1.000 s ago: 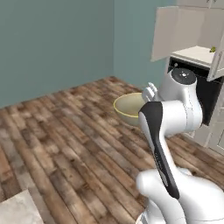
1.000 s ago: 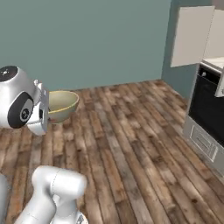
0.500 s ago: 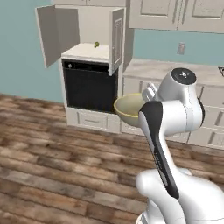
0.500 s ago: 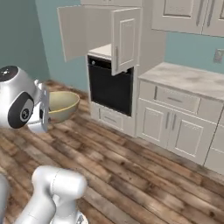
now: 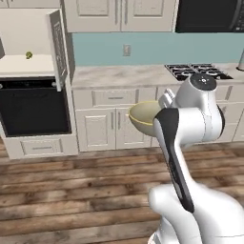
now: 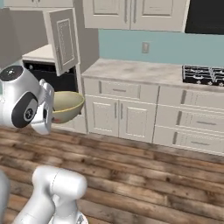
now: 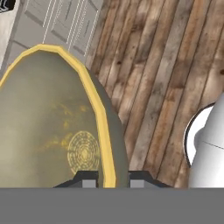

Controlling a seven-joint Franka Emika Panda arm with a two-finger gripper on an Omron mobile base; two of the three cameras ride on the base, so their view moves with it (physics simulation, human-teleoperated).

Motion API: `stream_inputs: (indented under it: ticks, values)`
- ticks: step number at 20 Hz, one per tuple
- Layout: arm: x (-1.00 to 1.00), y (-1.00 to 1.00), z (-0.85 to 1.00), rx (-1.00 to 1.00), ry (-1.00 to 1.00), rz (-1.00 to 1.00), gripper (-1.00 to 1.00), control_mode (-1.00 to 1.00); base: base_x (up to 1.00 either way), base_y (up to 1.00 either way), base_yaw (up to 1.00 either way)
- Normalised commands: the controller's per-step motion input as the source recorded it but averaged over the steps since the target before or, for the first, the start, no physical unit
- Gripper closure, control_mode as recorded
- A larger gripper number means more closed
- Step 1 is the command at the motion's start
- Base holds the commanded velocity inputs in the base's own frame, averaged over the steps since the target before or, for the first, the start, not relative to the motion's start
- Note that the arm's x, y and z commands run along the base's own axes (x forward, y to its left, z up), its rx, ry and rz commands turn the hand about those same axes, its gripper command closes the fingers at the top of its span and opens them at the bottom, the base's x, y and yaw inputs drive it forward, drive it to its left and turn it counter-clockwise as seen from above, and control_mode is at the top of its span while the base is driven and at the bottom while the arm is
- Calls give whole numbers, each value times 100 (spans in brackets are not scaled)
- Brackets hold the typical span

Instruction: Pick the mug and place it in the sink. Pick the bowl and place it in the open cabinet and then close the cabinet.

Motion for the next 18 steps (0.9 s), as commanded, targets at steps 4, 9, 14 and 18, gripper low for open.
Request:
stream_inputs:
  ticks: [4,9,14,18]
  values:
    - [0,0,0,0,0,0,100,100,4,48,-3]
    - [0,0,0,0,0,0,100,100,43,71,0]
    - [0,0,0,0,0,0,100,100,90,56,-2]
    - [0,0,0,0,0,0,100,100,65,48,-9]
